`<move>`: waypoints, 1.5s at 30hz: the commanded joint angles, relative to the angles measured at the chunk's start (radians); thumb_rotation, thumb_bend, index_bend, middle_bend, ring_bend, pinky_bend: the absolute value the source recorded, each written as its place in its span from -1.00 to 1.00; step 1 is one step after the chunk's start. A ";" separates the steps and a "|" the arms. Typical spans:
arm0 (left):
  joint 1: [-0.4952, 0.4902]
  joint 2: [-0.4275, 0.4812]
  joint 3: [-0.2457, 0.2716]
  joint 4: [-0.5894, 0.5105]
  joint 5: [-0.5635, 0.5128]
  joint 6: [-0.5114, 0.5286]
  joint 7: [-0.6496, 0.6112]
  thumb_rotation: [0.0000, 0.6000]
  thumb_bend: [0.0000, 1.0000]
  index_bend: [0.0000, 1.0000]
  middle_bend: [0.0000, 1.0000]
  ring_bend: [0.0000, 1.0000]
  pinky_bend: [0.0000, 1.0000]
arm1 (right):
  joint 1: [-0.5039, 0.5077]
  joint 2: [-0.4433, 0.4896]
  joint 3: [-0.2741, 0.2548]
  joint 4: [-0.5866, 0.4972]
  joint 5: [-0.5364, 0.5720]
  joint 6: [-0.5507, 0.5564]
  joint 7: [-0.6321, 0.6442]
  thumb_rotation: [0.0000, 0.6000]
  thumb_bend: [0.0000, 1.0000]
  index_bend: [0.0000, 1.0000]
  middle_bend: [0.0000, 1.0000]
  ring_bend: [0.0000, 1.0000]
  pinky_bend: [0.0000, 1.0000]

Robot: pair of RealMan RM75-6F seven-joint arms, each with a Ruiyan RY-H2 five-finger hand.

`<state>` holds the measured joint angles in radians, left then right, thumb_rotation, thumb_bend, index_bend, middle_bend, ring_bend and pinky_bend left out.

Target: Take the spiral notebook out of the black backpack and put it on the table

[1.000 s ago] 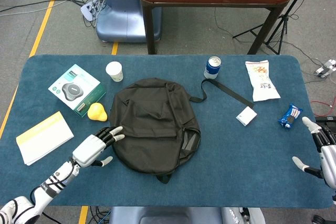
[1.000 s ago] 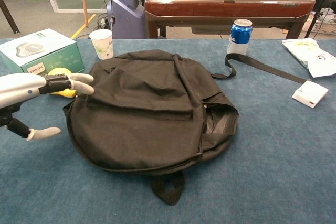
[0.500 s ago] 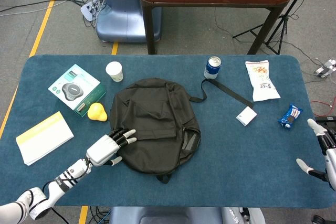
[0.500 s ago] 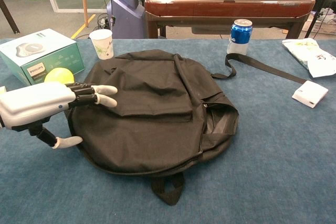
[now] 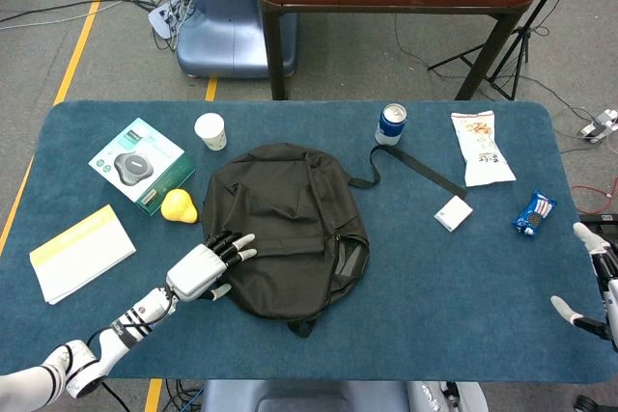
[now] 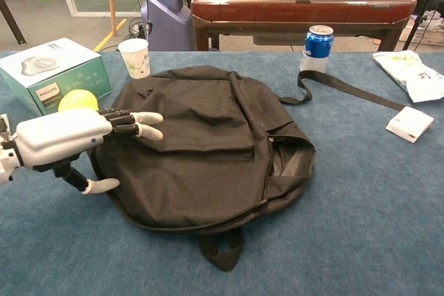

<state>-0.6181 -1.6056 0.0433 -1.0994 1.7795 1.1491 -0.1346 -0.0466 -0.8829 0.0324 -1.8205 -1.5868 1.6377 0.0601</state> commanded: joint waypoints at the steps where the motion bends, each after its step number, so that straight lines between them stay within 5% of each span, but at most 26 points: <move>1: -0.002 -0.022 -0.008 0.012 -0.018 0.002 -0.012 1.00 -0.42 -0.69 -0.98 -0.93 -0.86 | -0.003 0.001 -0.001 0.000 0.000 0.003 0.001 1.00 -0.76 -0.81 -0.63 -0.74 -0.44; 5: -0.012 -0.044 -0.014 0.029 -0.029 0.010 -0.028 1.00 -0.39 -0.56 -0.98 -0.93 -0.86 | -0.007 0.000 -0.001 0.005 0.003 0.006 0.005 1.00 -0.76 -0.81 -0.63 -0.74 -0.44; 13: -0.021 -0.056 -0.013 0.026 -0.045 0.020 -0.054 1.00 0.13 -0.24 -0.98 -0.92 -0.86 | -0.008 -0.006 0.000 0.017 0.002 0.002 0.013 1.00 -0.76 -0.81 -0.63 -0.74 -0.44; 23: -0.010 -0.036 -0.078 -0.107 -0.165 0.012 -0.155 1.00 0.37 0.26 -0.93 -0.88 -0.86 | -0.006 -0.010 -0.007 0.019 -0.017 -0.005 0.012 1.00 -0.76 -0.81 -0.63 -0.74 -0.44; 38: -0.051 0.043 -0.239 -0.357 -0.393 -0.090 -0.109 1.00 0.38 0.32 -0.84 -0.87 -0.86 | 0.113 -0.024 -0.073 -0.076 -0.216 -0.198 -0.066 1.00 -0.76 -0.81 -0.63 -0.74 -0.44; 45: -0.076 0.075 -0.300 -0.418 -0.517 -0.155 -0.078 1.00 0.38 0.32 -0.37 -0.53 -0.84 | 0.229 -0.023 -0.082 -0.138 -0.255 -0.381 -0.088 1.00 -0.60 -0.75 -0.63 -0.74 -0.44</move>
<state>-0.6851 -1.5422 -0.2385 -1.4988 1.2882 1.0111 -0.2256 0.1356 -0.9063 -0.0452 -1.9301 -1.8248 1.3169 -0.0142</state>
